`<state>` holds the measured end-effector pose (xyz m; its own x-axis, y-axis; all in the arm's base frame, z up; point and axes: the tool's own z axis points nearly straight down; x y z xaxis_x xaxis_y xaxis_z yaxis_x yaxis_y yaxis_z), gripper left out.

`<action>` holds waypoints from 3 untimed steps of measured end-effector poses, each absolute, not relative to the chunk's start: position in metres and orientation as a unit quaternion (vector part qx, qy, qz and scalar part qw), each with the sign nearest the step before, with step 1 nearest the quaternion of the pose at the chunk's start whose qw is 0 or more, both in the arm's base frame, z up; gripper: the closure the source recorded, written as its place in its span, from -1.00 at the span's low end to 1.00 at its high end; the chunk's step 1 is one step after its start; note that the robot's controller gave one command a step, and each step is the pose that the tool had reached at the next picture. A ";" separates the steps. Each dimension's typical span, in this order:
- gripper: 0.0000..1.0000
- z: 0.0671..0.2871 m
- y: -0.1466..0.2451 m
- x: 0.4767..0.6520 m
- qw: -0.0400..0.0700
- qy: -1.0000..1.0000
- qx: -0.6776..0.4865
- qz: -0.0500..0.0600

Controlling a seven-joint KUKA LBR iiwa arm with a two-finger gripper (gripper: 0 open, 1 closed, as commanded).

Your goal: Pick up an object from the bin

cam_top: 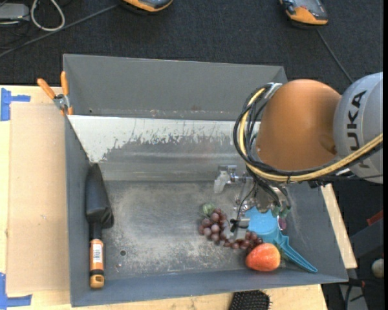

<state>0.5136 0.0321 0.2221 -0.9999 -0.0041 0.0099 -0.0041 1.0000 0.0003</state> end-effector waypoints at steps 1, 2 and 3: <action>-1.00 0.226 0.032 0.515 0.001 -1.000 0.001 0.000; -1.00 0.172 0.003 0.535 0.000 -0.998 -0.060 -0.001; -1.00 0.144 -0.030 0.526 0.000 -1.000 0.016 -0.001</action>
Offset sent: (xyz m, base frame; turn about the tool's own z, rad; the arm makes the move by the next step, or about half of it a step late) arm 0.0332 -0.0493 -0.0872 0.2059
